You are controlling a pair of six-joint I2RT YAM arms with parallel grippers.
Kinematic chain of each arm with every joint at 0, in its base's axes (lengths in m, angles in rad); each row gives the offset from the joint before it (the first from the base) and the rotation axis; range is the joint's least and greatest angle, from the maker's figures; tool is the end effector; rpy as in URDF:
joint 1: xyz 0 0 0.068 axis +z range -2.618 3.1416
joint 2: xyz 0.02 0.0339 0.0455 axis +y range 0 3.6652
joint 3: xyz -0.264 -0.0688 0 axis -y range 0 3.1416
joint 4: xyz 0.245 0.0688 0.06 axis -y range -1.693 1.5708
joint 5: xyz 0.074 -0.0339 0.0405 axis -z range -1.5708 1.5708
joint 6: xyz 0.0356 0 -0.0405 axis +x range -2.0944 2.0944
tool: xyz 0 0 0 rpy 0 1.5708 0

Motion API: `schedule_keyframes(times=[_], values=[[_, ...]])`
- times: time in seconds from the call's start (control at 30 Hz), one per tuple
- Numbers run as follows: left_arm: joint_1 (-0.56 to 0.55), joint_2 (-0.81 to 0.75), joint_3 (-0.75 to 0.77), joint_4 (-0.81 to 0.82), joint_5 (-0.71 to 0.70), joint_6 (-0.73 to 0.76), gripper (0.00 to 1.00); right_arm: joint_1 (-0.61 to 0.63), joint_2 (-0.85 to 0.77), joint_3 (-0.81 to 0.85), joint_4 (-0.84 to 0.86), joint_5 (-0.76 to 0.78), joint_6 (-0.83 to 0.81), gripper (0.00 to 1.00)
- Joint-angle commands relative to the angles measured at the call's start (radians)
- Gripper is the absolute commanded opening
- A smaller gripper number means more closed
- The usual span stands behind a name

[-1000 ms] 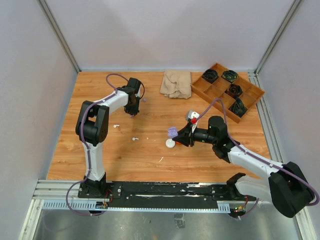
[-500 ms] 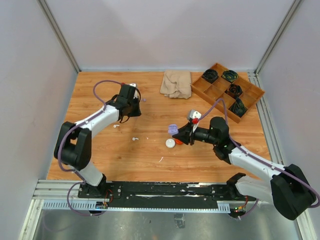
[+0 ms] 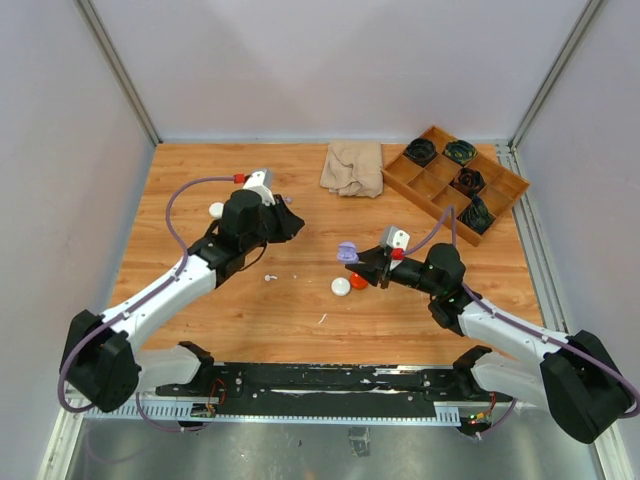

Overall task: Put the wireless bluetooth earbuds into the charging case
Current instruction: Place the earbud in the charging case.

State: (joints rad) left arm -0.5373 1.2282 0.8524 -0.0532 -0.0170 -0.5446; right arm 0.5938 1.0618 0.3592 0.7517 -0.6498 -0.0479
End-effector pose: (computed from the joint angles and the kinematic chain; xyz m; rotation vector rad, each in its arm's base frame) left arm 0.2416 -0.1433 0.2825 -0.0188 2.0646 -0.6678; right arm 0.1697 0.1406 0.2365 -0.9857 1.2677 0.9197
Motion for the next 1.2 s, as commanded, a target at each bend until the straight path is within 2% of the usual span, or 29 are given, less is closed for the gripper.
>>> schedule_keyframes(times=[0.0,0.1,0.3,0.63,0.87,1.17], values=[[-0.050,-0.093,-0.036,0.126,0.034,-0.080,0.15,0.015,-0.008,-0.018,0.166,-0.002,-0.061,0.01],[-0.086,-0.135,-0.049,0.157,0.031,-0.106,0.15,0.018,0.007,-0.015,0.231,-0.002,-0.063,0.01],[-0.169,-0.224,-0.117,0.278,-0.025,-0.189,0.15,0.030,0.010,0.008,0.256,0.019,-0.093,0.01],[-0.311,-0.260,-0.183,0.414,-0.169,-0.275,0.14,0.043,0.011,0.006,0.345,0.071,-0.091,0.01],[-0.356,-0.254,-0.219,0.505,-0.217,-0.315,0.14,0.054,0.009,-0.010,0.401,0.106,-0.078,0.01],[-0.384,-0.218,-0.197,0.567,-0.212,-0.330,0.14,0.055,0.026,-0.025,0.433,0.114,-0.076,0.01]])
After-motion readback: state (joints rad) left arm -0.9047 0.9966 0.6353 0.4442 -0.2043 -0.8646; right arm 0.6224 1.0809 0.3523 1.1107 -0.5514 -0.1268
